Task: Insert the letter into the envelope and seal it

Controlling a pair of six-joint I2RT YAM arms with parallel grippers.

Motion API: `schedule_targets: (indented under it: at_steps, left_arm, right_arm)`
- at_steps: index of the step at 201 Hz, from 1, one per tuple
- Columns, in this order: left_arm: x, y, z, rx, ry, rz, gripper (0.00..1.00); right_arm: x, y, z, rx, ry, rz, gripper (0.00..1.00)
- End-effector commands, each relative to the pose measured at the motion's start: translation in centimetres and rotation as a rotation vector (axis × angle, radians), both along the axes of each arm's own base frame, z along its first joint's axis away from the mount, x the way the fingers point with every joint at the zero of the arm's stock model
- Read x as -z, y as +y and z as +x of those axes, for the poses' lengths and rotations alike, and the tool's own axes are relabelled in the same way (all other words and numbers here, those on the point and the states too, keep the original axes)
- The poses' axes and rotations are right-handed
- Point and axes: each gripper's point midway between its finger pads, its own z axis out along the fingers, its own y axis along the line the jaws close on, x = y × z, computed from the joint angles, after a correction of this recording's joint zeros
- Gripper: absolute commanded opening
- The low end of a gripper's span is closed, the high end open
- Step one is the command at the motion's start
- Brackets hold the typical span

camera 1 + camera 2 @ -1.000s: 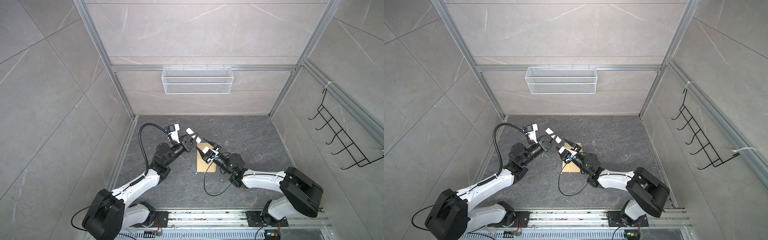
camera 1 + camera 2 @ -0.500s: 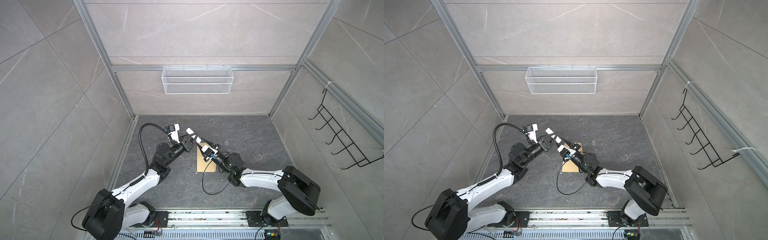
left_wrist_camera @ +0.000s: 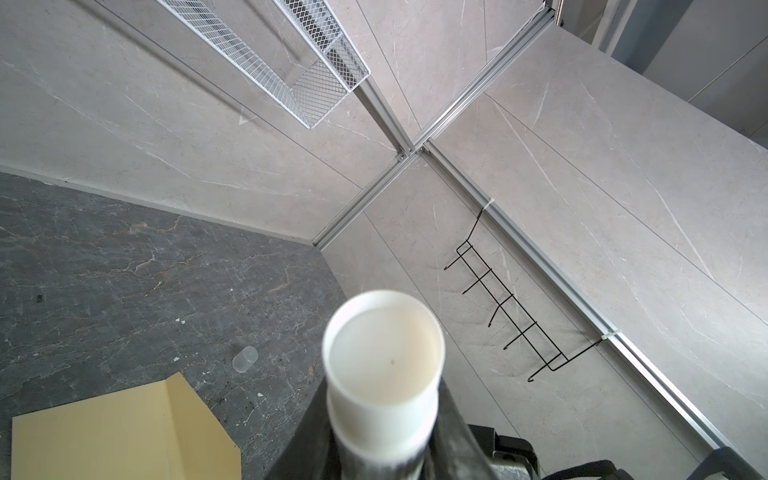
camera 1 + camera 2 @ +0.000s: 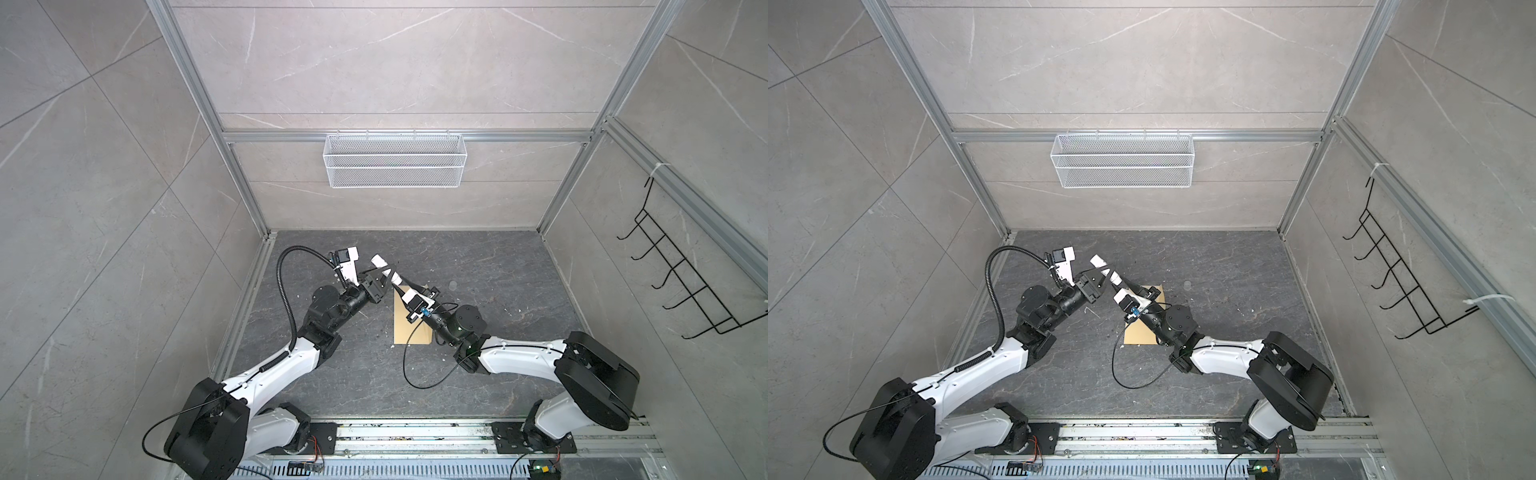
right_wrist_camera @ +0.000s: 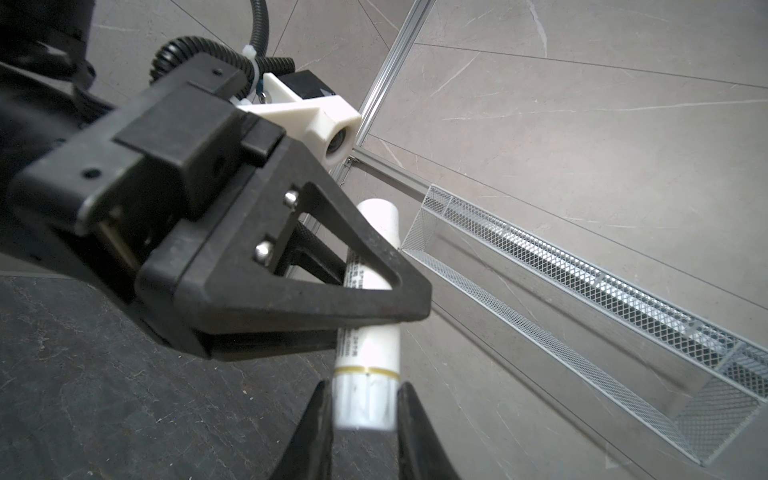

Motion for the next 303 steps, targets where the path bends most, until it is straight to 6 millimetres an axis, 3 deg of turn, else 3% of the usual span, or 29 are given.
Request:
schedule_targets:
  at_steps: [1,28,97,144,168,197,232,265,303]
  left_arm:
    - [-3.2,0.0,-0.6,0.011,-0.088,-0.042,0.0]
    - [-3.1,-0.3,-0.8,0.024,-0.11,-0.018,0.0]
    - [-4.9,-0.7,-3.0,0.086,-0.283,0.048,0.0]
    - [-5.5,-0.8,-3.7,0.111,-0.316,0.041,0.0]
    - [-5.4,-0.7,-3.2,0.096,-0.286,0.023,0.0]
    - [-5.2,-0.4,-2.5,0.07,-0.238,-0.004,0.0]
    - [-5.0,-0.3,-1.7,0.053,-0.184,-0.04,0.0]
    - [-5.1,-0.3,-1.4,0.049,-0.169,-0.054,0.0]
    - [-5.1,-0.4,-1.3,0.051,-0.165,-0.063,0.0]
  right_arm:
    - [-1.6,0.0,-0.1,-0.009,0.002,0.061,0.13]
    - [-2.6,0.0,-0.6,-0.097,0.105,0.144,0.0]
    - [-7.3,-2.6,0.0,-0.723,0.698,0.519,0.0]
    - [-7.4,-2.2,0.9,-0.879,0.849,0.588,0.0]
    - [-6.5,-2.3,1.0,-0.827,0.81,0.549,0.0]
    - [-5.4,-3.5,0.9,-0.649,0.647,0.466,0.37]
    - [-3.1,-4.5,0.1,-0.322,0.329,0.263,0.7]
    - [-1.4,-2.6,-1.7,-0.156,0.099,0.076,0.77]
    - [-1.8,-1.9,-1.6,-0.038,0.0,0.084,0.7]
